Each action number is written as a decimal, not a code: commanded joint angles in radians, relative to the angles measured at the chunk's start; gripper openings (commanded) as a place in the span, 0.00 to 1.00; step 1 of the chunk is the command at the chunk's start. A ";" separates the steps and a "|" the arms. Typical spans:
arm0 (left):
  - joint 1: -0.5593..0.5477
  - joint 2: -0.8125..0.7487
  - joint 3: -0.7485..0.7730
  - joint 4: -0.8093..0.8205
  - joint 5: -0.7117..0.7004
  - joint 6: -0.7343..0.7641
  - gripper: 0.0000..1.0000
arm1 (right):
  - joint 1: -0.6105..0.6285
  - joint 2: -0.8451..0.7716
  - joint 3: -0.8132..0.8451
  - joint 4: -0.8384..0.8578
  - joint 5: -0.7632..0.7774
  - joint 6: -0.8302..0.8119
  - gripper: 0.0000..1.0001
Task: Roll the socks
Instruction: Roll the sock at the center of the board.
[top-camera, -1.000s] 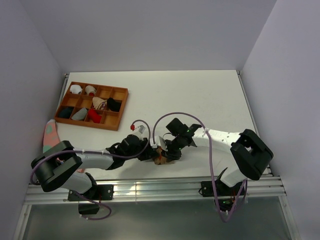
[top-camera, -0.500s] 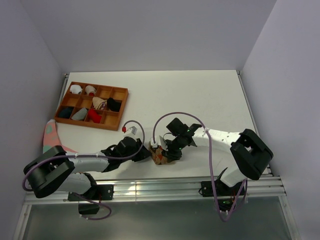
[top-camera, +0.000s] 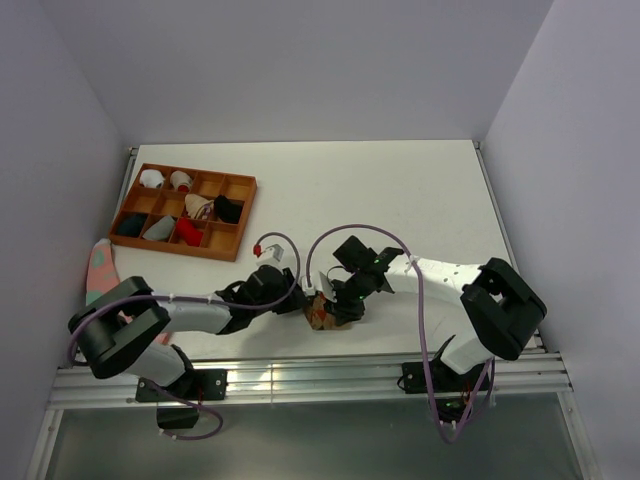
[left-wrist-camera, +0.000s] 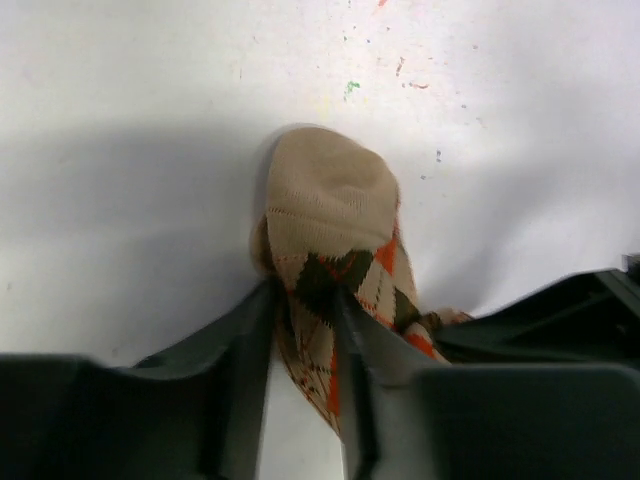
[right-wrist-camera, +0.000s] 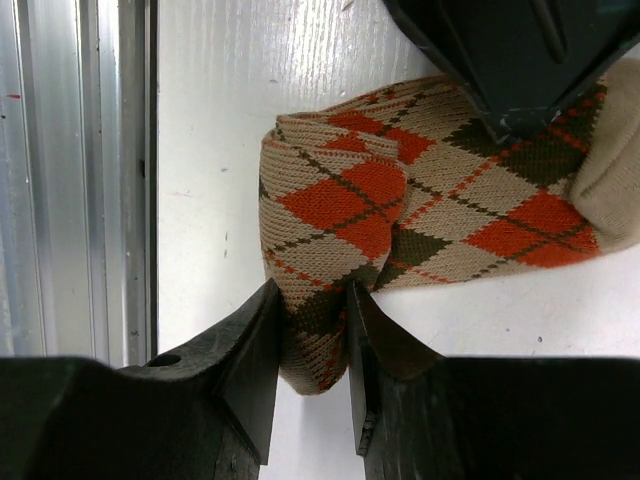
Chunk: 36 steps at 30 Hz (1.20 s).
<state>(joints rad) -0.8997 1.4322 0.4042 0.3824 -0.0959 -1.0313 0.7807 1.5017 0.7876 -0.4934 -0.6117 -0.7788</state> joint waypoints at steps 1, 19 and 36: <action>0.005 0.089 0.034 -0.013 0.012 0.045 0.32 | -0.004 -0.001 -0.001 -0.129 0.033 -0.007 0.23; 0.012 0.295 0.185 0.073 0.124 0.093 0.00 | -0.017 0.211 0.217 -0.324 -0.092 -0.036 0.23; 0.044 0.218 0.049 0.179 0.165 0.123 0.34 | -0.077 0.442 0.320 -0.290 0.043 0.193 0.20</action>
<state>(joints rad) -0.8326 1.6810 0.5243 0.5846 0.1028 -0.9958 0.7376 1.8320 1.1149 -0.8501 -0.7460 -0.7925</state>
